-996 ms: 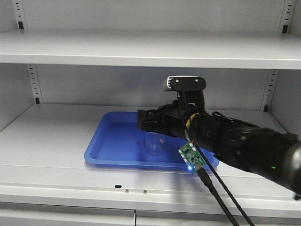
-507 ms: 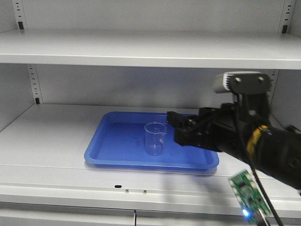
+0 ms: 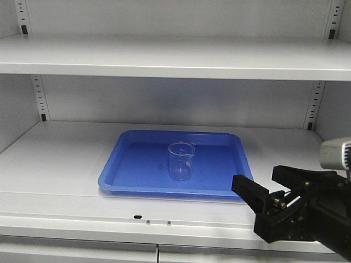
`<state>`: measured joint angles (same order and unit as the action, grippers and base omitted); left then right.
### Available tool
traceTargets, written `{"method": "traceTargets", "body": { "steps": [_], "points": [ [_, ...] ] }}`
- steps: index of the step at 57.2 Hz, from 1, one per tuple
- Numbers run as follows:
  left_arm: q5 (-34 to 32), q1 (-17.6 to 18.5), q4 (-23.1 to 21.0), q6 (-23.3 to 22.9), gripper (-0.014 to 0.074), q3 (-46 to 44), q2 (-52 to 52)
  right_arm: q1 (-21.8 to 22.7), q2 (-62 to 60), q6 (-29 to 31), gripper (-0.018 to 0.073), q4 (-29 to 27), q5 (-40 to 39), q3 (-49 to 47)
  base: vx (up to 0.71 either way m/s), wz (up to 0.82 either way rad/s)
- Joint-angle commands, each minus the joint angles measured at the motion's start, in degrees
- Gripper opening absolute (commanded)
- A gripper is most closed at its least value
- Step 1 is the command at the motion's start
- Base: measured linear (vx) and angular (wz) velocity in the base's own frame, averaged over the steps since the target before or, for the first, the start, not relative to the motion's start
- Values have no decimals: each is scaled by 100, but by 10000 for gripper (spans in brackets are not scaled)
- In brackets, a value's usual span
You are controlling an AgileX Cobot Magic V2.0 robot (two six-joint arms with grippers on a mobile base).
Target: Pick beaker and place in left cabinet
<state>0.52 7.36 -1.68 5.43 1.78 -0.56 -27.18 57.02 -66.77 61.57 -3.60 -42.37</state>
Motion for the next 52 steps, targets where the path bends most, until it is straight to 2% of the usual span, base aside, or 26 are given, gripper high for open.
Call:
{"method": "traceTargets", "body": {
  "steps": [1,29,33,36,40,46,48,52],
  "points": [
    [-480,9,-42,-19,1,93,-103,18,-124,0,545,-6,-203,-115,0,0],
    [-480,9,-42,-19,1,93,-103,18,-124,0,545,31,-105,-100,0,0],
    [-480,9,-42,-19,1,93,-103,18,-124,0,545,-105,-78,-100,0,0],
    [-480,9,-42,-19,1,93,-103,24,-124,91,545,-519,46,-100,0,0],
    [-480,9,-42,-19,1,93,-103,24,-178,635,543,-1390,271,-100,0,0],
    [-480,9,-42,-19,1,93,-103,24,-395,2646,513,-3492,744,-100,0,0],
    [-480,9,-42,-19,1,93,-103,24,-493,3662,492,-4399,882,-100,0,0],
    [-480,9,-42,-19,1,93,-103,24,-665,5071,453,-5483,1034,-100,0,0]
  ]
}}
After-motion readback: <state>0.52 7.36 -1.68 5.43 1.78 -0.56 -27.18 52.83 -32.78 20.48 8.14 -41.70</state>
